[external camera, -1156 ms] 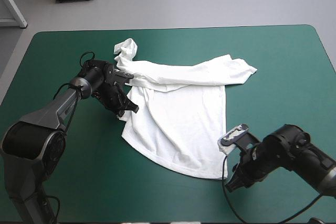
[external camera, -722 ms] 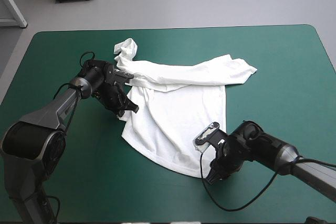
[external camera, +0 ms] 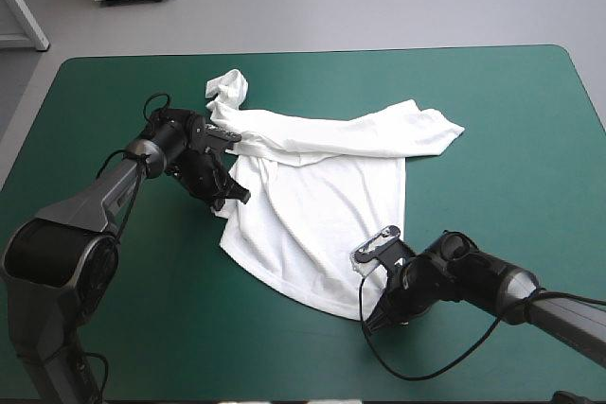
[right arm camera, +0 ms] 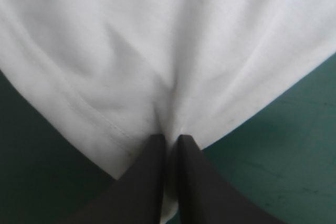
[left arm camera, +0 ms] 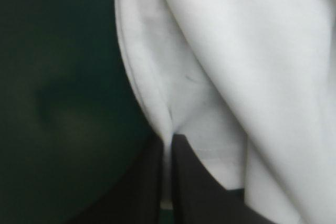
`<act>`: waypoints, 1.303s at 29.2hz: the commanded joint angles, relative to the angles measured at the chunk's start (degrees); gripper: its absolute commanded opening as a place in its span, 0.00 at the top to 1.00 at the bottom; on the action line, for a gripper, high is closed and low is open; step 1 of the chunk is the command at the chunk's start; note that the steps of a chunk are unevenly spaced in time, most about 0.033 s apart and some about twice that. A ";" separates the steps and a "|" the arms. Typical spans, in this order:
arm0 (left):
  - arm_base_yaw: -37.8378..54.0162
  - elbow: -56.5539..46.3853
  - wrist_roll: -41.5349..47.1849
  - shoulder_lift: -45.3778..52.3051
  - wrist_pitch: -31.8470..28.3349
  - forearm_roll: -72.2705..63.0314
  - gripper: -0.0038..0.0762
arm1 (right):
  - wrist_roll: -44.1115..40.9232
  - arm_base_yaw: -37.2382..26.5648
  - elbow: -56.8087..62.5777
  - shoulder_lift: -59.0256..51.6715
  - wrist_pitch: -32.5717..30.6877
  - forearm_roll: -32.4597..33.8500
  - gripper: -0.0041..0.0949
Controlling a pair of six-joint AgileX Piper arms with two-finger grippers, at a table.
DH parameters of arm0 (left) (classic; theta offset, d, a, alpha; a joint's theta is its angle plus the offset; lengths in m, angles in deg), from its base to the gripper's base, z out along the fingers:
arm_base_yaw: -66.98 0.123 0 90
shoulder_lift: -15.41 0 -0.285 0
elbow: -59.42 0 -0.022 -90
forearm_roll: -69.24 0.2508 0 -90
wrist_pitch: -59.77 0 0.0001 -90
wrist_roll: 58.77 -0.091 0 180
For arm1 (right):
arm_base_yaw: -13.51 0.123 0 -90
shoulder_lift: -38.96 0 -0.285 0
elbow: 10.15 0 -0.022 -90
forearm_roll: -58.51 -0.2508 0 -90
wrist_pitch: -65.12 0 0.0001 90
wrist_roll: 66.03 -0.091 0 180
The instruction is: Fold the cloth
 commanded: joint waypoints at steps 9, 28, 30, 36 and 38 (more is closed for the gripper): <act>-0.08 3.71 -0.74 4.04 3.38 -1.40 0.98 | -3.19 0.06 -5.73 0.45 -9.92 2.09 0.98; 0.02 40.93 -1.34 20.57 10.39 -7.24 0.98 | -6.63 0.06 -56.11 -9.09 -27.33 39.68 0.98; 0.02 45.81 -1.34 21.42 10.39 -8.78 0.98 | -4.64 0.06 -61.83 -9.09 -26.77 42.19 0.98; 0.02 59.74 -1.60 22.23 9.14 -13.60 0.98 | -1.71 0.06 -77.94 -8.96 -21.72 45.32 0.98; 0.02 63.85 -1.60 22.23 7.60 -15.55 0.98 | 0.04 0.06 -82.25 -8.96 -19.45 45.32 0.98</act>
